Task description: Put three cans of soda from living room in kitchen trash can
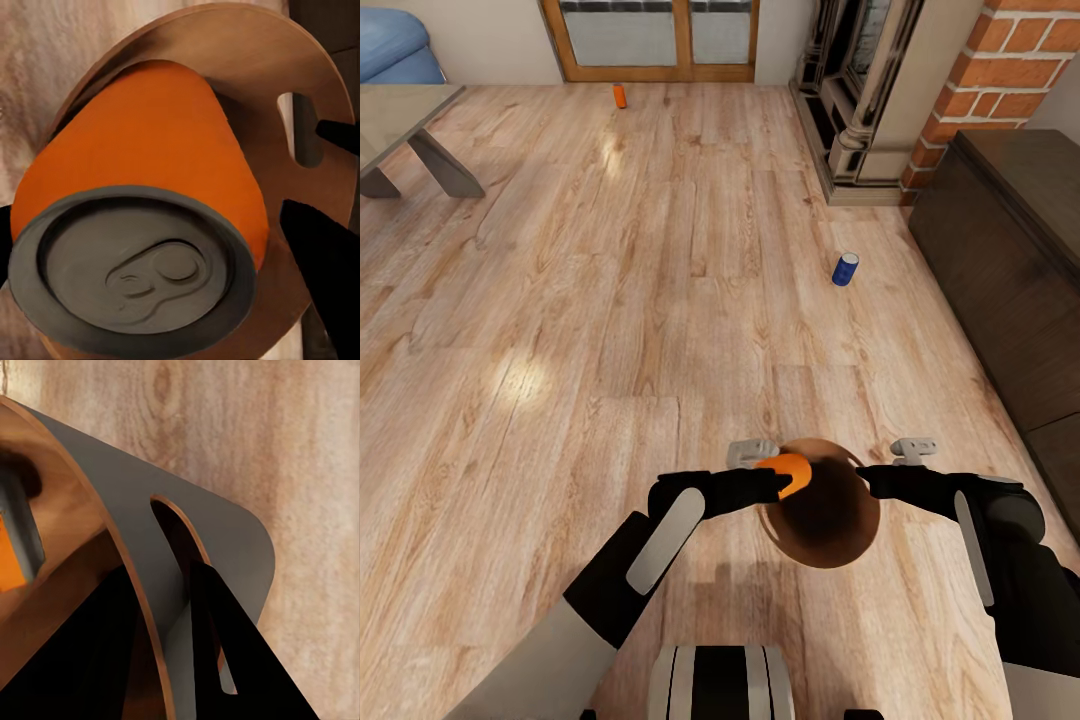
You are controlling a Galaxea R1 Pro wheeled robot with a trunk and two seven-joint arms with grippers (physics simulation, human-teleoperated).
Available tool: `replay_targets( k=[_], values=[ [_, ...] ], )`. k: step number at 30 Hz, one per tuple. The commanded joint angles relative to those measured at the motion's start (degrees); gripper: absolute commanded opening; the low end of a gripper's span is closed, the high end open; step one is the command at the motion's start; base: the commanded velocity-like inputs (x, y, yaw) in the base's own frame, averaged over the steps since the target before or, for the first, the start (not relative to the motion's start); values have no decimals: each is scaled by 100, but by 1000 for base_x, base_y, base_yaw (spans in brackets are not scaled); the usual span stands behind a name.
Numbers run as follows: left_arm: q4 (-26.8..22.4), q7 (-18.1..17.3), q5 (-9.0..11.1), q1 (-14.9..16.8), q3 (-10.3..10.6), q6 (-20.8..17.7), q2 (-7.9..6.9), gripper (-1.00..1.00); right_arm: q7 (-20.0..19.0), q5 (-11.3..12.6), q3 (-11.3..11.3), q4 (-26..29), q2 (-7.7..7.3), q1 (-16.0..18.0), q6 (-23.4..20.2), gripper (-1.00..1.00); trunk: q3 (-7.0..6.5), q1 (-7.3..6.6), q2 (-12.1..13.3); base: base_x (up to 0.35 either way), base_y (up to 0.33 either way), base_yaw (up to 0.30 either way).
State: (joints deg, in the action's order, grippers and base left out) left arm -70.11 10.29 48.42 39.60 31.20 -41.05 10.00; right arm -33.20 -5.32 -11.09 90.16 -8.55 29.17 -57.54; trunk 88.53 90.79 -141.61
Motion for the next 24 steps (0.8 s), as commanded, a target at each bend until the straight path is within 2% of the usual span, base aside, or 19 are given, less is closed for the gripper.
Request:
replay_targets(
  k=[1,13,16,19,24],
  values=[
    [3,0,7,2,4,9,0,100,-2,128,1,1,0,1,-38,-100,0,0,0,0,0,0],
    [45,-5,22,4,49,14,0,100,-2,128,1,1,6,1,-38,-100,0,0,0,0,0,0],
    [33,-87,141,10,57,-37,0,100,-2,128,1,1,-2,1,-38,-100,0,0,0,0,0,0],
    [19,-262,213,16,60,-82,0,100,-2,128,1,1,-10,4,-38,-100,0,0,0,0,0,0],
    [-15,-923,195,26,68,-241,0,100,-2,128,1,1,-33,1,-38,-100,0,0,0,0,0,0]
  ],
)
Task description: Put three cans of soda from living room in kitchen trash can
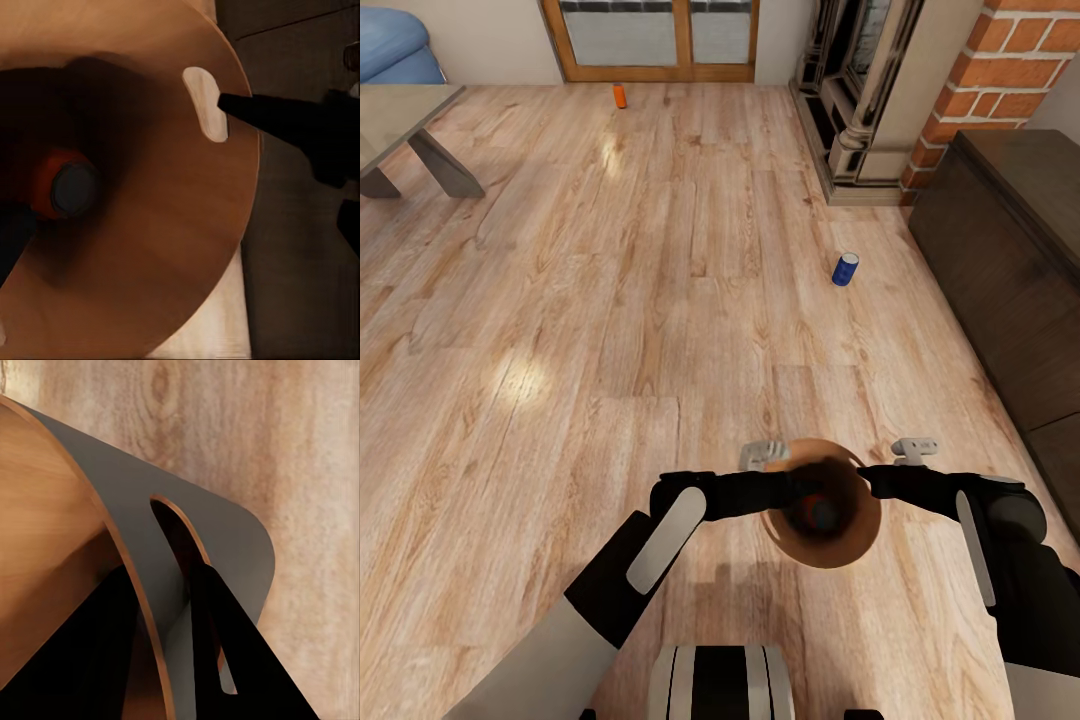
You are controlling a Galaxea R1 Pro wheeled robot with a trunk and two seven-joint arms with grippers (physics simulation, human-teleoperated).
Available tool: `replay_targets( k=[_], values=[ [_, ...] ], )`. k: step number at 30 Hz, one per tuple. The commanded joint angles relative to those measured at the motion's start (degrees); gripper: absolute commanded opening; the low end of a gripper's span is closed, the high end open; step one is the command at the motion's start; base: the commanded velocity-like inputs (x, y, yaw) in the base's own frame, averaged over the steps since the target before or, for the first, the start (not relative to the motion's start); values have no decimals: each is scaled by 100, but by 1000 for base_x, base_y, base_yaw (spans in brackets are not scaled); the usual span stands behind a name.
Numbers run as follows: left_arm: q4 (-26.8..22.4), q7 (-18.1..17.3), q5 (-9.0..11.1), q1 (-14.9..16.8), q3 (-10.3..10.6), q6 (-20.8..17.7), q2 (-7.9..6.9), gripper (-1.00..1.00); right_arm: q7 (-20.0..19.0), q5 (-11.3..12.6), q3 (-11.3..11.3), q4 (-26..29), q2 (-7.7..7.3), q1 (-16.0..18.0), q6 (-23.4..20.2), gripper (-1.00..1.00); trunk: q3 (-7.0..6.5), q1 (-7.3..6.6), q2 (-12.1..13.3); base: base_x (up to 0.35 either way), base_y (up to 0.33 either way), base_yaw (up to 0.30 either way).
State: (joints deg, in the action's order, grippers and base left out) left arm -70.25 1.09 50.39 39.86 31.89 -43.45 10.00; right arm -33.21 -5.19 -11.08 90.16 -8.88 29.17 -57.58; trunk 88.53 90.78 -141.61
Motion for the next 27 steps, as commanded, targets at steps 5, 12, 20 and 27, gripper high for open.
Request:
replay_targets(
  k=[5,12,20,27],
  values=[
    [-231,-345,-23,5,-2,-92,0,100,-1,113,0,1,-18,3,-34,-100,0,0,0,0,0,0],
    [-512,-392,-37,13,116,-87,0,100,-1,110,-8,1,-34,5,-38,-100,0,0,0,0,0,0],
    [-579,-520,34,13,318,-51,0,100,-1,98,-32,1,-50,9,-40,-100,0,0,0,0,0,0],
    [-522,-1277,56,13,325,11,-268,100,-1,97,-43,1,-52,5,-35,-100,0,0,0,0,0,0]
  ],
)
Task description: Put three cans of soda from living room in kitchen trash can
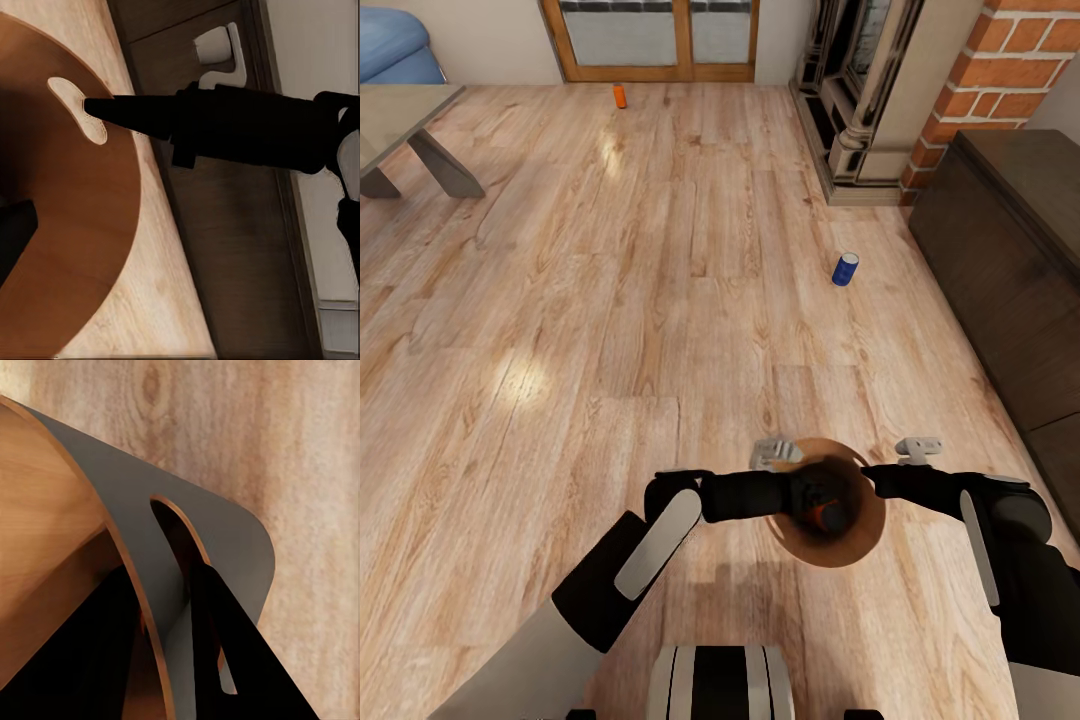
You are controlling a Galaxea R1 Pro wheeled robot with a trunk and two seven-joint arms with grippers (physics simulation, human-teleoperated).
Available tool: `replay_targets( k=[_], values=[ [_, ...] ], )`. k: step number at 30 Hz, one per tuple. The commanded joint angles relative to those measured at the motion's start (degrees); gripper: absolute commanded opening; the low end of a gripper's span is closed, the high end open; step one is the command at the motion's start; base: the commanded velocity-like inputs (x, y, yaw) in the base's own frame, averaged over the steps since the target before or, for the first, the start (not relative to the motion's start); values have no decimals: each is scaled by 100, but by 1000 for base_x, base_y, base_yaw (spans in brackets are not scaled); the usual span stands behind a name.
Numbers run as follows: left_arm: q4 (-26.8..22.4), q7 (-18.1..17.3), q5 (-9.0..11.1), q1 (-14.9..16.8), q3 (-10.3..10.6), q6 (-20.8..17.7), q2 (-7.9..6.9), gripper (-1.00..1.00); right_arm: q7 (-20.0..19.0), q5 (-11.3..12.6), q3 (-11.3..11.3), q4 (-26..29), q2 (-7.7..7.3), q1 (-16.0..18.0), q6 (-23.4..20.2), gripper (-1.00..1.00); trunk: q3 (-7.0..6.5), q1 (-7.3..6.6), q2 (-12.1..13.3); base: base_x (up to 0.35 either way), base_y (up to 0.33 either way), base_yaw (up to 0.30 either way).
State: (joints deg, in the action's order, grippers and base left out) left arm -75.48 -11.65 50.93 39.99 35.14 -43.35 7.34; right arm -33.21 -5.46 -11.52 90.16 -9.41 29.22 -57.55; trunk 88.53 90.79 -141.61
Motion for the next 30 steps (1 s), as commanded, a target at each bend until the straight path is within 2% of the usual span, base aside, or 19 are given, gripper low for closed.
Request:
replay_targets(
  k=[1,8,11,14,30],
  values=[
    [2,-13,3,0,0,2,-9,100,-1,124,1,1,0,2,-37,-100,0,-1,0,0,0,0],
    [-5,-174,5,0,1,10,-90,100,-1,124,-2,1,0,3,-37,-100,0,-1,0,0,0,0],
    [4,-560,5,0,1,60,-238,100,-1,124,0,1,0,4,-43,-100,0,-1,0,0,0,0],
    [13,-650,11,0,1,258,-275,100,-1,124,-1,1,0,4,-48,-100,0,-1,0,0,0,0],
    [15,-663,17,0,10,335,-320,100,-10,124,-8,1,0,4,-152,-100,0,-1,0,0,0,0]
  ],
)
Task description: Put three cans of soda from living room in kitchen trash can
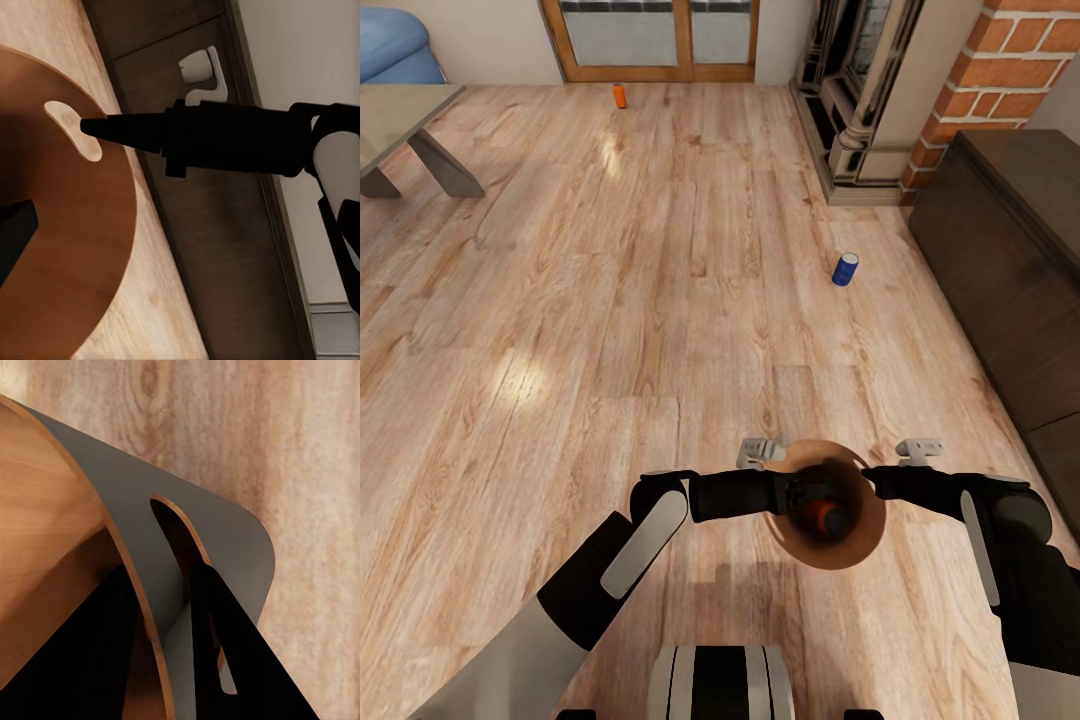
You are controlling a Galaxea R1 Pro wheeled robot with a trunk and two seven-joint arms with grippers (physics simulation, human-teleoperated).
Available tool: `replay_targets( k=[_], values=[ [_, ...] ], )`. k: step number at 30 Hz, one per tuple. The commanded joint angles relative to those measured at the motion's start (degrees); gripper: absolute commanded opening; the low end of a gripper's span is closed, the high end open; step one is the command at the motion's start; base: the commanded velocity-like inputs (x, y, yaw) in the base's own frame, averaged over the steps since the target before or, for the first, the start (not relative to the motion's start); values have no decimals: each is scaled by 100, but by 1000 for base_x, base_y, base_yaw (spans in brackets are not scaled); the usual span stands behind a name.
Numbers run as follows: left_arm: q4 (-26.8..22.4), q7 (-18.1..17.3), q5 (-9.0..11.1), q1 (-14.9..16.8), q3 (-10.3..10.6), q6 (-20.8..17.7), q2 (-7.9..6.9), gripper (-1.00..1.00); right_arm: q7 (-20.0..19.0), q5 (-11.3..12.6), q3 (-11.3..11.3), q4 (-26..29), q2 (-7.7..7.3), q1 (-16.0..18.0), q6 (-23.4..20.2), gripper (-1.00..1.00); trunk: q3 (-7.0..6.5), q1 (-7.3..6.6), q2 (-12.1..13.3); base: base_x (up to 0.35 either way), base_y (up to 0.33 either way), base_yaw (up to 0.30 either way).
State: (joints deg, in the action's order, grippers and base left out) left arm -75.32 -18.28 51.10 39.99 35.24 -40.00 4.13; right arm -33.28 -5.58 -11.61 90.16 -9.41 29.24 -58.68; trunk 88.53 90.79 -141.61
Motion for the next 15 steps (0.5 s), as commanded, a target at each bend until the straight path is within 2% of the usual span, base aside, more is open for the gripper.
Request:
replay_targets(
  k=[1,15],
  values=[
    [0,0,2,0,0,-3,0,100,-3,136,4,1,0,2,-43,-100,0,0,0,0,0,0],
    [0,0,-12,0,-1,14,-8,100,-3,131,1,1,-1,-1,-45,-100,0,0,0,0,0,0]
  ],
)
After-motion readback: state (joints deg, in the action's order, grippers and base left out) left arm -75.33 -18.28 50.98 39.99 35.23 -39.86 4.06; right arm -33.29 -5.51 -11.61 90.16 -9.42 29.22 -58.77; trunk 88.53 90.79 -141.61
